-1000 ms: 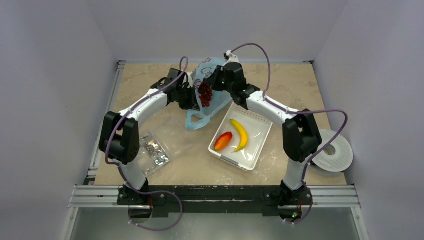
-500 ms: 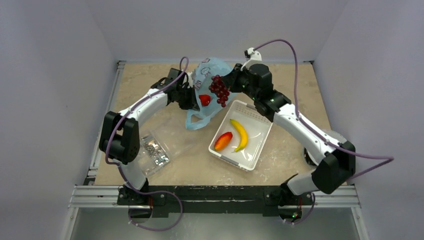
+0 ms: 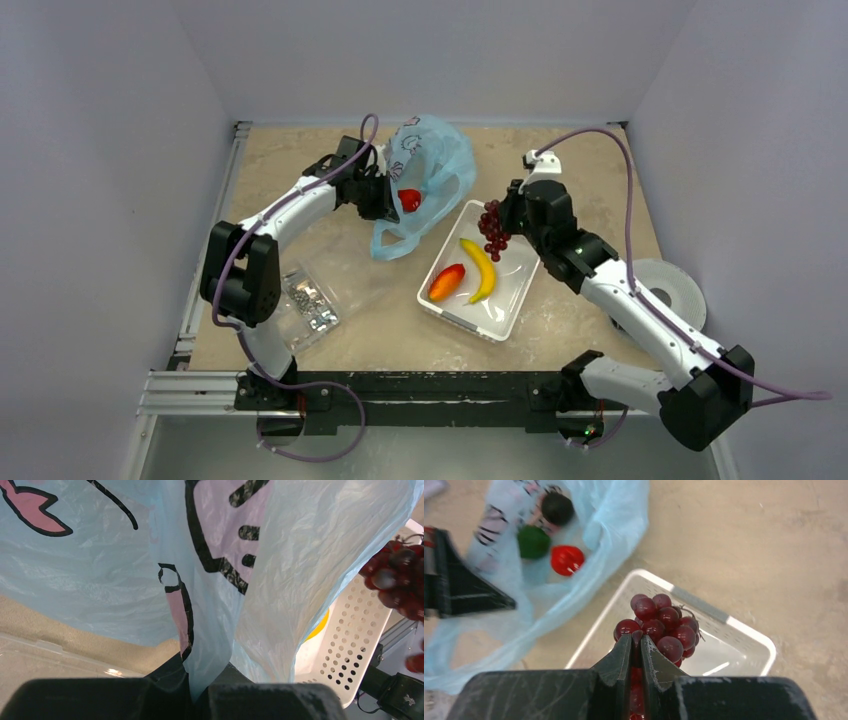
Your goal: Take the fake fruits out of the plastic bag
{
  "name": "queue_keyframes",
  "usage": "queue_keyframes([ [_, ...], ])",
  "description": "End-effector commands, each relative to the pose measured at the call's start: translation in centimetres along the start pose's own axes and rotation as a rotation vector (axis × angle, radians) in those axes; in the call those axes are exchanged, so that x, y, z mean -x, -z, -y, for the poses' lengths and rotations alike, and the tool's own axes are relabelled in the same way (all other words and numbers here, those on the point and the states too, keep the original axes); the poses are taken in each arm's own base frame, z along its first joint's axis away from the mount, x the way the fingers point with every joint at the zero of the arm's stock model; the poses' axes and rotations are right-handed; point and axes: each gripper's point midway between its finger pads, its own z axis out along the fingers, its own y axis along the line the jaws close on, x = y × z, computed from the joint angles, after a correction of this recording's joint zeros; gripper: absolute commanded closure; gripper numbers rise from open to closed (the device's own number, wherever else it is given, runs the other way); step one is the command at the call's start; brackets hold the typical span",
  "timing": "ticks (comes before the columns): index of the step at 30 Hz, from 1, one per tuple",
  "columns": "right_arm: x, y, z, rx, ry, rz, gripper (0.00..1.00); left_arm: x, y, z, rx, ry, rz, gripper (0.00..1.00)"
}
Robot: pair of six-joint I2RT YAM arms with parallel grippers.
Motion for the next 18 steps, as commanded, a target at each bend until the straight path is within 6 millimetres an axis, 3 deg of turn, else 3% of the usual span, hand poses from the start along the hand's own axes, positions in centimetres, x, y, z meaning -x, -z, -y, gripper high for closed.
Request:
queue_keyframes([
  [1,-1.6,-0.8,2.8,-0.107,0.042,-0.022,1.00,1.7,0.6,1.1,-0.028,-0.027,0.041,1.00],
  [7,-4.3,-2.0,5.6,-0.232,0.050,-0.107,1.00,1.7,0.6,1.0,-0.022,-0.031,0.041,1.00],
  [8,-4.7,-2.1,5.6,-0.231,0.052,-0.128,0.97,1.7,0.6,1.1,-0.023,-0.031,0.041,1.00],
  [11,-6.2,-1.8,5.3,-0.209,0.057,-0.195,0.72,1.7,0.7,1.1,-0.024,-0.032,0.040,1.00],
  [18,-7.5,-1.1,2.6,-0.012,0.047,-0.213,0.46,1.8,0.8,1.0,-0.016,-0.036,0.045,1.00],
])
